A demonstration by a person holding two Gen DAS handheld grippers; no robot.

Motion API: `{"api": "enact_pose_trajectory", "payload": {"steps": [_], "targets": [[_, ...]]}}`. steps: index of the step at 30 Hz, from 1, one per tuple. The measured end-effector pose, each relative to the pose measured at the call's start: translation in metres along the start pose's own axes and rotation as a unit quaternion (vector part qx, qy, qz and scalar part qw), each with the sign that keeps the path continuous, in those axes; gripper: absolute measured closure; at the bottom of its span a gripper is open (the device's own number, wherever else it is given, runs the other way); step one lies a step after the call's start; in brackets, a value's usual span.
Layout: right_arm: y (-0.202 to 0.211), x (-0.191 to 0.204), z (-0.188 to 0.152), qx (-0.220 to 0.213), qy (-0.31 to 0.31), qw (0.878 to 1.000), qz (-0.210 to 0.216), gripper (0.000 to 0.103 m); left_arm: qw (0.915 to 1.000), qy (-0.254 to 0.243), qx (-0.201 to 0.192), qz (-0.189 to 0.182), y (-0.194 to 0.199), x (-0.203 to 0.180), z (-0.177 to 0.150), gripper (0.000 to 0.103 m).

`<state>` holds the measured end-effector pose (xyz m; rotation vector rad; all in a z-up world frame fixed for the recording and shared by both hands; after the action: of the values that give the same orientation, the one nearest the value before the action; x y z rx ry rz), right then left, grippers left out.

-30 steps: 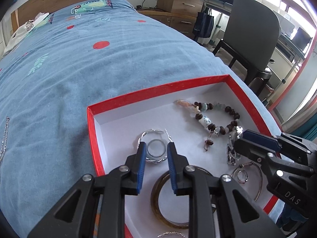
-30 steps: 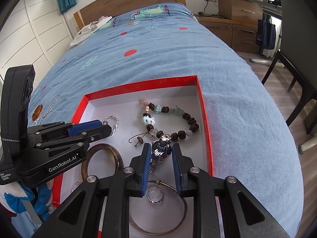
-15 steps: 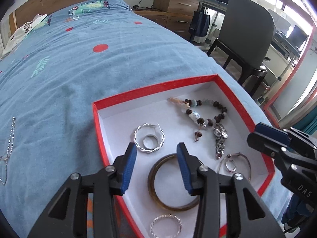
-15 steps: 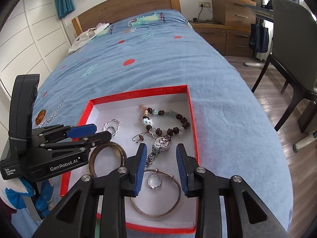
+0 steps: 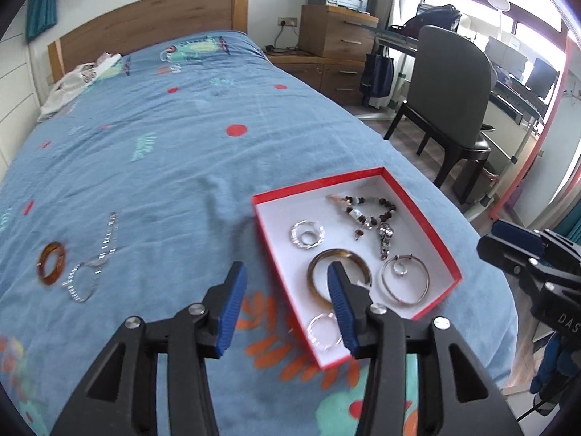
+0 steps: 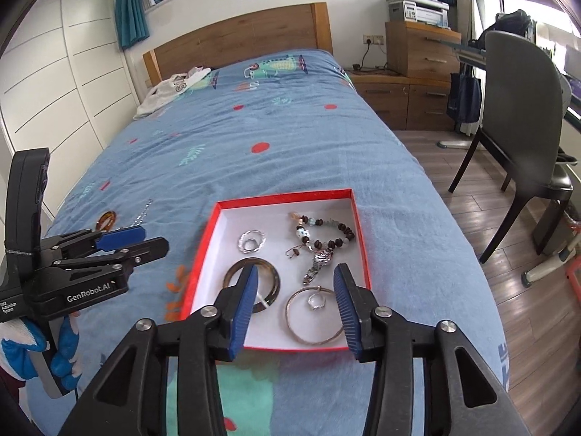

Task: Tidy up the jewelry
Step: 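Move both tools back over the amber bangle and necklace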

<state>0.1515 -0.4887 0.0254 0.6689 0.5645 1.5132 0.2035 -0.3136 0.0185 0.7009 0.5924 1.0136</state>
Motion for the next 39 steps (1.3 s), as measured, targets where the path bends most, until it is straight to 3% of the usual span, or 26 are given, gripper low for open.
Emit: {"api": "enact_pose_trajectory", "payload": {"steps": [8,15,22,30,39], "targets": [[0.049,0.034,0.000,-0.029,0.014,0.999,0.000,0.054,0.9987,0.022,-0.028,0.037,0.068,0.049,-0.022,0.054],[0.089,0.077,0.015,-0.065,0.034,0.997,0.007,0.046,0.9941,0.051,-0.067,0.068,0.133,0.113,-0.036,0.052],[0.107,0.123,0.018,-0.076,0.049,0.996,0.026,0.046,0.9864,0.090,-0.088,0.105,0.181,0.187,-0.065,0.051],[0.082,0.175,0.018,-0.051,0.073,0.995,0.055,0.046,0.9772,0.131,-0.083,0.145,0.194,0.271,-0.093,0.051],[0.011,0.228,0.022,-0.008,0.092,0.991,0.097,0.046,0.9709,0.168,-0.064,0.158,0.157,0.329,-0.102,0.049]]}}
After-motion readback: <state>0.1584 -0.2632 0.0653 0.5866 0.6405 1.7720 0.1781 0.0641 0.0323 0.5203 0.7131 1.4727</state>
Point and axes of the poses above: each gripper's, at about its wrist camera, not at the fingertips, and y roughly against the way its jaws point, x to its left, z to its top, the point moved 2 cm from there along -y, roughly the way its jaws point, and after that the axes turned 5 degrees about y, right-handed, at the moved point
